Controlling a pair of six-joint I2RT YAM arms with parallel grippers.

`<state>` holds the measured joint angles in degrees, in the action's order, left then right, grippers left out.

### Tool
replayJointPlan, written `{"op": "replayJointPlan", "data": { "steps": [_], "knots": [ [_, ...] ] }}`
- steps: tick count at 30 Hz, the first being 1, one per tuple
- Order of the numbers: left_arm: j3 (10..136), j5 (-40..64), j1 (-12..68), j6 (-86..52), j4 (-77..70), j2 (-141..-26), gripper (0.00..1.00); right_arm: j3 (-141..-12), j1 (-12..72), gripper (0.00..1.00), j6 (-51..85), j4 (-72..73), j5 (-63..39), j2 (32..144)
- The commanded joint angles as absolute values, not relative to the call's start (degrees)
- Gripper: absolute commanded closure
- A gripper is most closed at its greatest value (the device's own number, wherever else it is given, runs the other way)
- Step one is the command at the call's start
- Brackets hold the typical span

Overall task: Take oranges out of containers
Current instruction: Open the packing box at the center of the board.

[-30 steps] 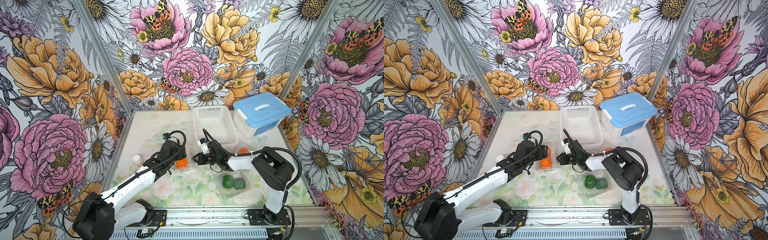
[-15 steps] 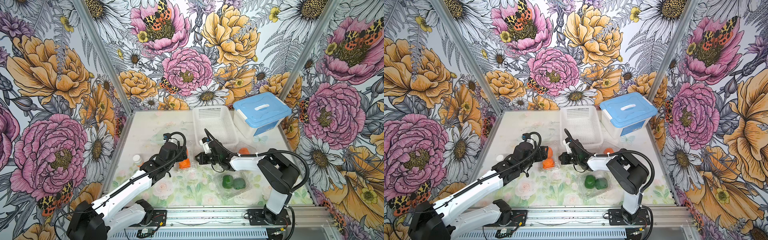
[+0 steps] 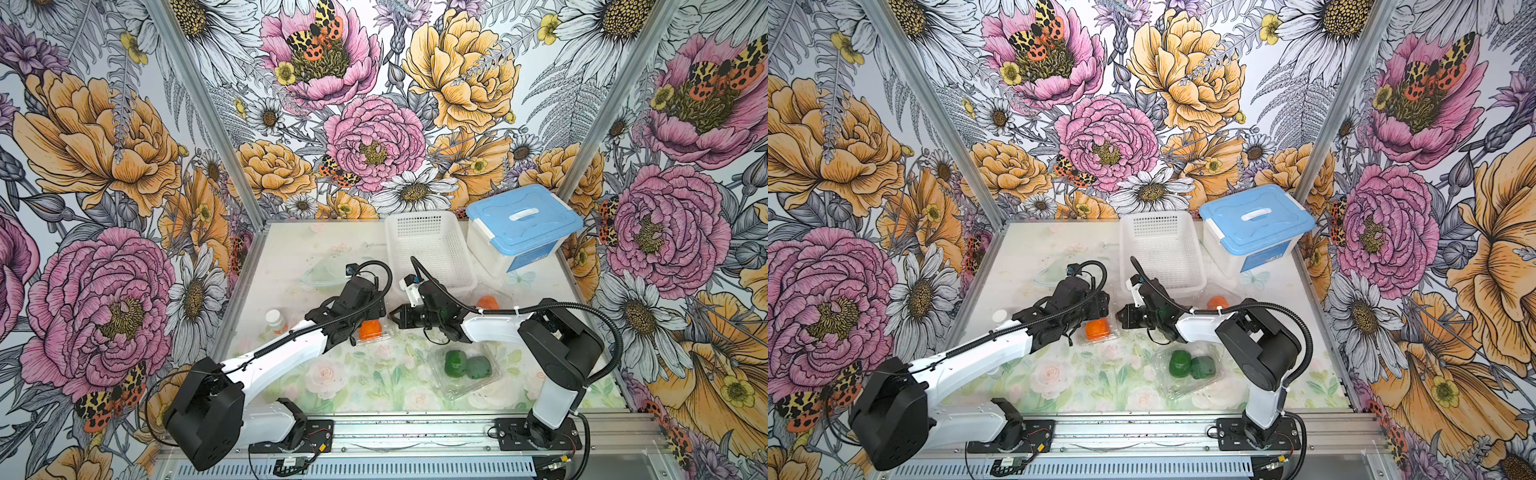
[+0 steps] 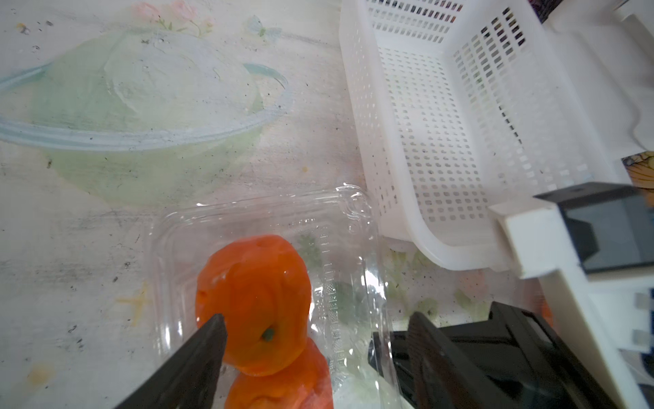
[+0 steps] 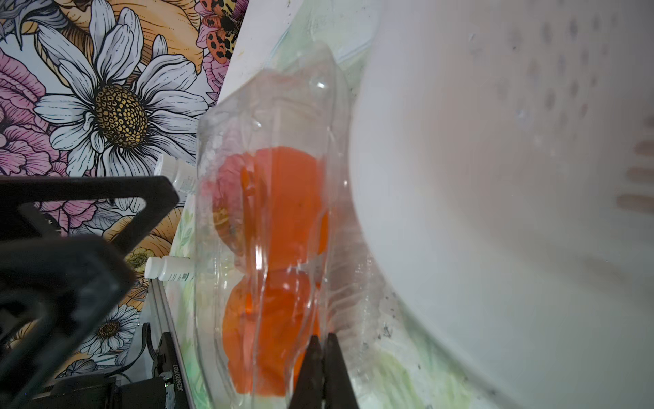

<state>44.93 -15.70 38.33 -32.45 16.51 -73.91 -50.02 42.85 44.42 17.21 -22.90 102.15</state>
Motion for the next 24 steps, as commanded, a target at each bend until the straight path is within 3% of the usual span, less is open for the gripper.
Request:
{"op": "replayJointPlan", "data": {
  "steps": [1,10,16,24],
  "knots": [
    [47.4,-16.17,39.34,-30.85,15.65,-75.84,0.19,-49.81,43.23,1.0,45.87,21.65,-25.03,100.03],
    [49.07,-16.61,40.85,-30.01,15.47,-81.14,0.2,-49.18,43.24,1.0,45.4,21.72,-24.87,98.44],
    [48.12,-18.32,40.85,-29.13,16.73,-81.47,0.29,-48.43,43.19,1.0,45.51,22.16,-25.09,96.9],
    [49.02,-17.9,41.29,-28.39,18.0,-82.26,0.26,-48.64,43.57,1.0,45.12,22.67,-25.24,97.84]
  ]
}}
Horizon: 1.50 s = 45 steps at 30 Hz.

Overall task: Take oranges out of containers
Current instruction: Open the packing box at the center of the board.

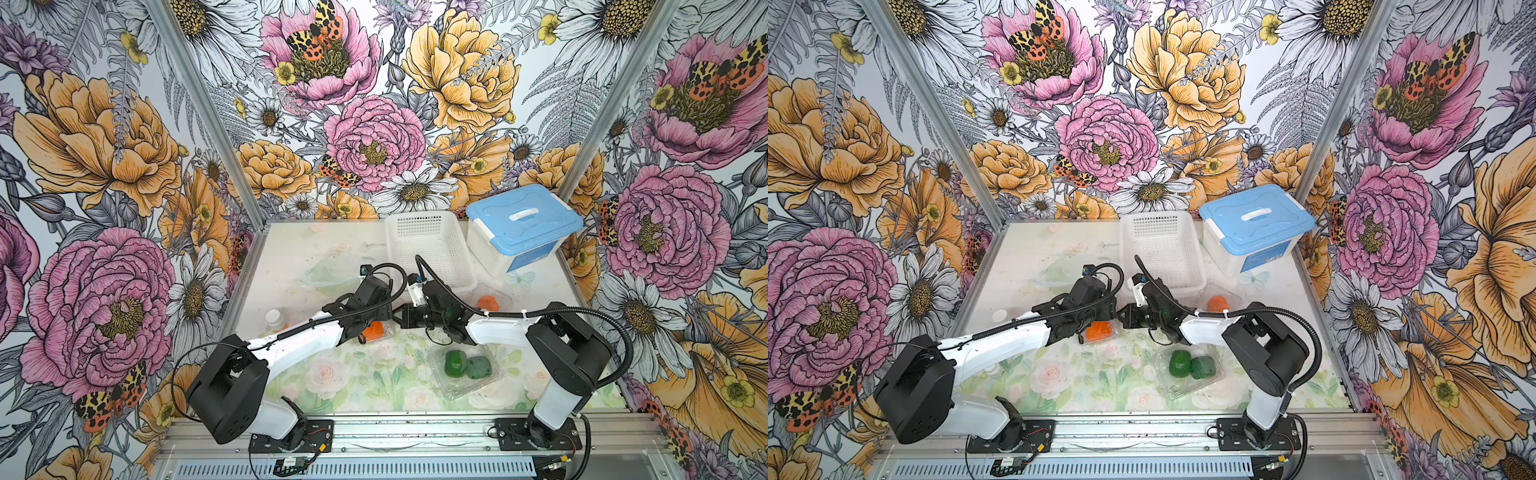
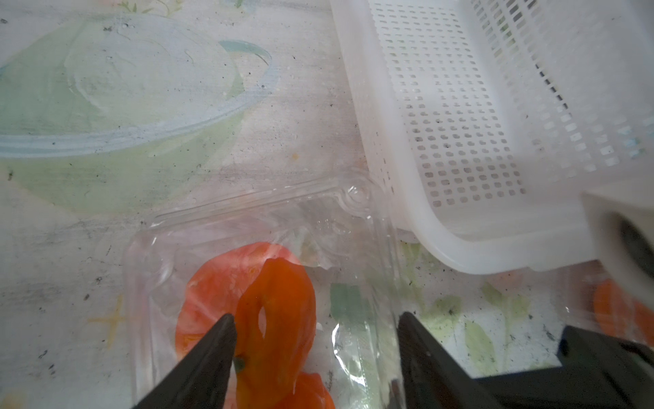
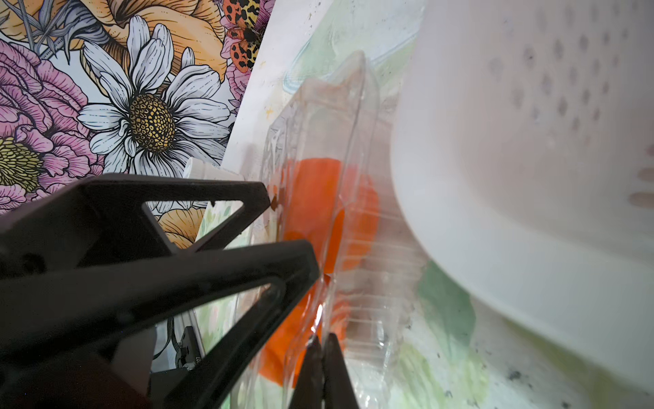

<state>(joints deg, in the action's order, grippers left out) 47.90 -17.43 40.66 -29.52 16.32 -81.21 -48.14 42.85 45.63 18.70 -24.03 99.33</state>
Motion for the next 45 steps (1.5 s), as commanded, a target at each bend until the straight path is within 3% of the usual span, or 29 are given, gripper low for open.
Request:
{"op": "replayJointPlan", "data": {
  "steps": [1,17,29,39,45],
  "knots": [
    [49.25,-18.14,41.43,-28.43,18.23,-82.27,0.26,-48.86,43.57,1.0,44.94,22.3,-25.22,97.98],
    [50.03,-15.93,43.86,-29.08,18.8,-80.51,0.22,-49.56,44.31,1.0,42.86,19.24,-23.51,96.64],
    [49.75,-18.28,43.99,-29.09,22.57,-81.9,0.28,-48.87,44.73,1.0,43.58,20.5,-22.7,94.22],
    [50.78,-19.25,44.12,-27.02,24.62,-82.46,0.51,-49.17,44.9,1.0,43.0,19.46,-21.68,93.96],
    [51.17,-19.95,43.63,-25.07,26.35,-81.52,0.52,-48.96,44.83,1.0,42.36,18.79,-20.72,93.11]
  ]
}}
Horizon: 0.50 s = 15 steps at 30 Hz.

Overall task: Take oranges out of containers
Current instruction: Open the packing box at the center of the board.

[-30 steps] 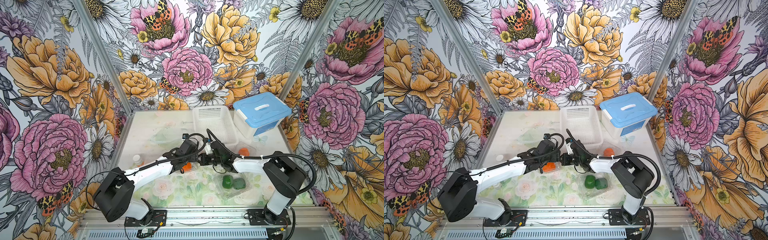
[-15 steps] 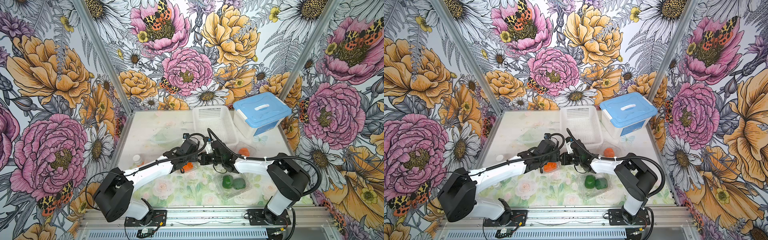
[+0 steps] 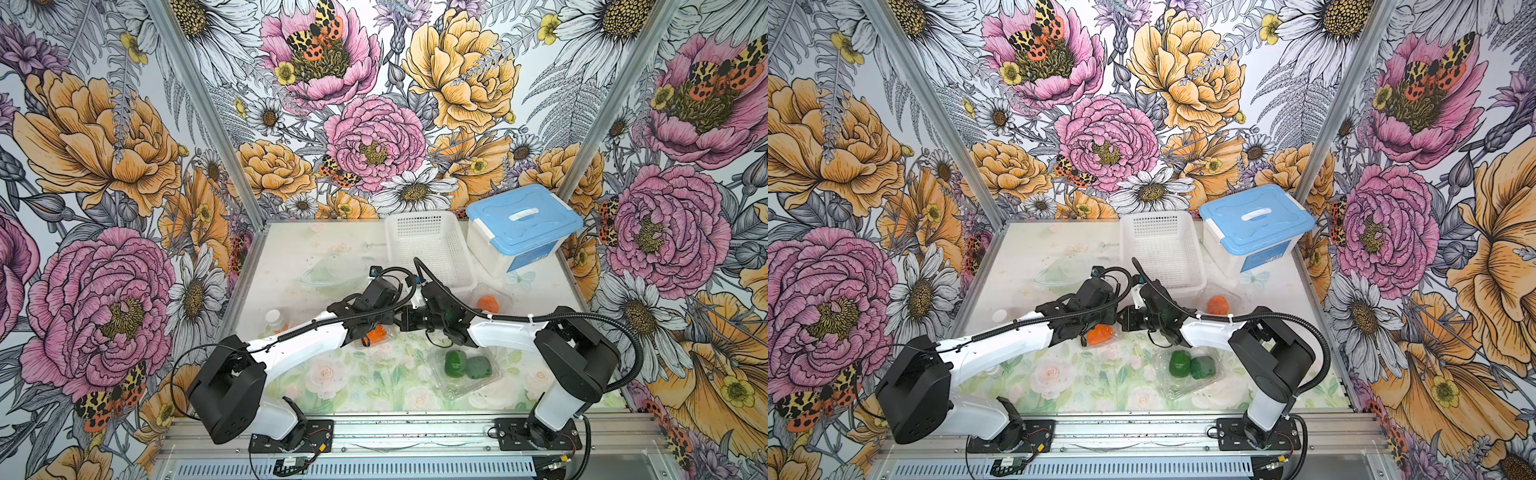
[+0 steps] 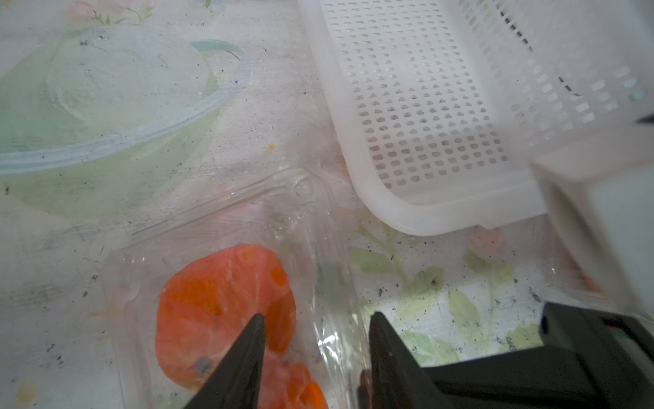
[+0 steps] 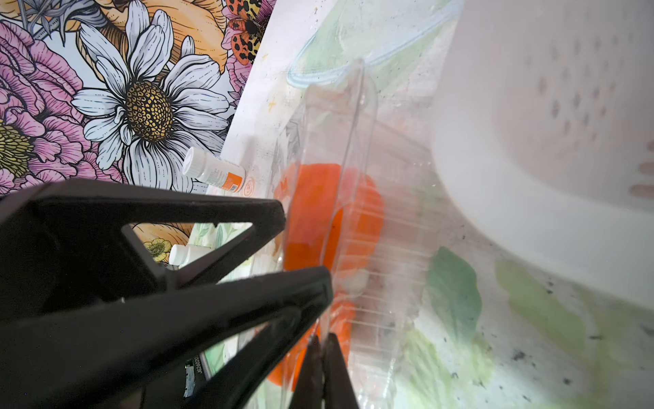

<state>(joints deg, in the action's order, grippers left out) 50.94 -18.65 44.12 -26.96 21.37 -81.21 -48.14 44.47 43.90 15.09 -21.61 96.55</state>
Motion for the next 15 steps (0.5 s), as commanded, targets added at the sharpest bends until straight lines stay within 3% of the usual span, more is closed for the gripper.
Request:
{"op": "replayJointPlan", "data": {
  "steps": [1,7,10,13,15],
  "knots": [
    [51.24,-19.86,43.55,-25.03,26.39,-81.48,0.52,-48.96,44.87,1.0,42.35,18.81,-20.58,93.15],
    [51.25,-18.02,43.57,-25.15,26.38,-81.5,0.52,-48.87,44.91,1.0,42.19,18.76,-20.65,93.1],
    [50.56,-18.75,44.11,-26.32,26.29,-80.41,0.49,-48.96,44.91,1.0,42.19,18.68,-20.83,93.49],
    [50.02,-18.5,44.42,-26.42,26.24,-78.99,0.38,-49.03,44.91,1.0,42.26,18.76,-21.05,93.73],
    [49.76,-17.38,44.56,-26.09,26.39,-78.33,0.37,-49.04,44.88,1.0,42.23,18.76,-21.31,93.72]
  ]
}}
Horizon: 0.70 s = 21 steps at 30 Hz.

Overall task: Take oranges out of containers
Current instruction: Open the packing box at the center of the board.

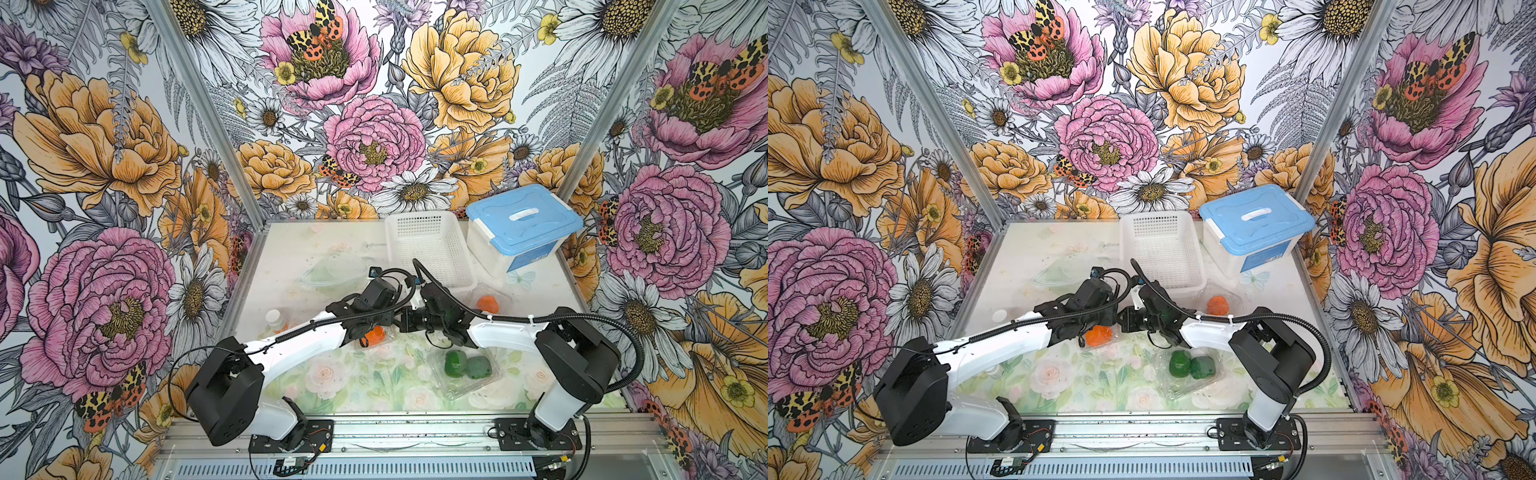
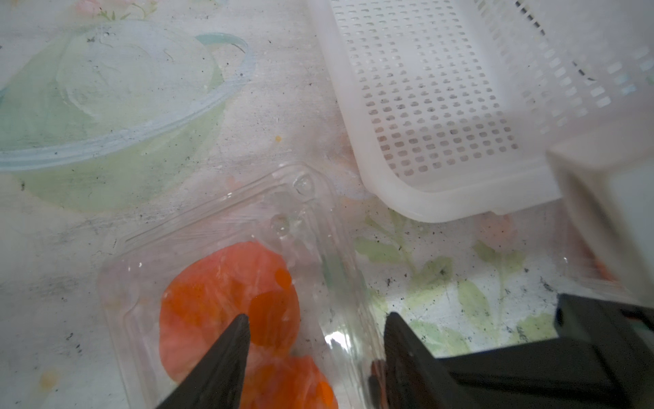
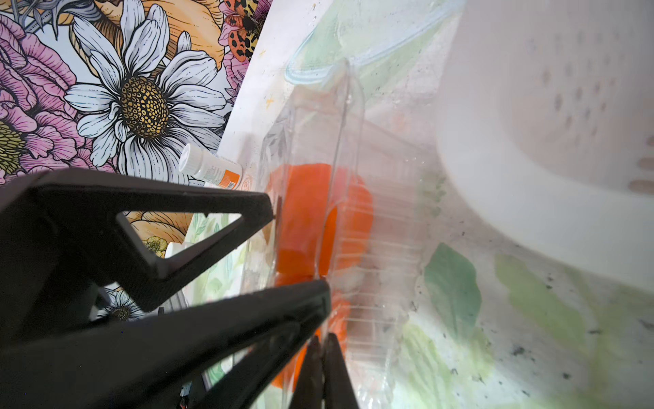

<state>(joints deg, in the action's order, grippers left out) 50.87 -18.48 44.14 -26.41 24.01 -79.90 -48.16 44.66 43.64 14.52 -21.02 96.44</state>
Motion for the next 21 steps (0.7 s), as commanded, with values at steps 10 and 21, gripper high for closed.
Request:
{"op": "replayJointPlan", "data": {
  "steps": [10,21],
  "knots": [
    [48.67,-15.03,44.74,-26.93,26.38,-78.8,0.37,-49.02,44.86,1.0,42.1,18.92,-21.28,93.38],
    [51.48,-17.22,44.97,-25.57,27.83,-84.22,0.46,-48.43,44.98,1.0,41.82,19.13,-20.61,91.85]
  ]
}}
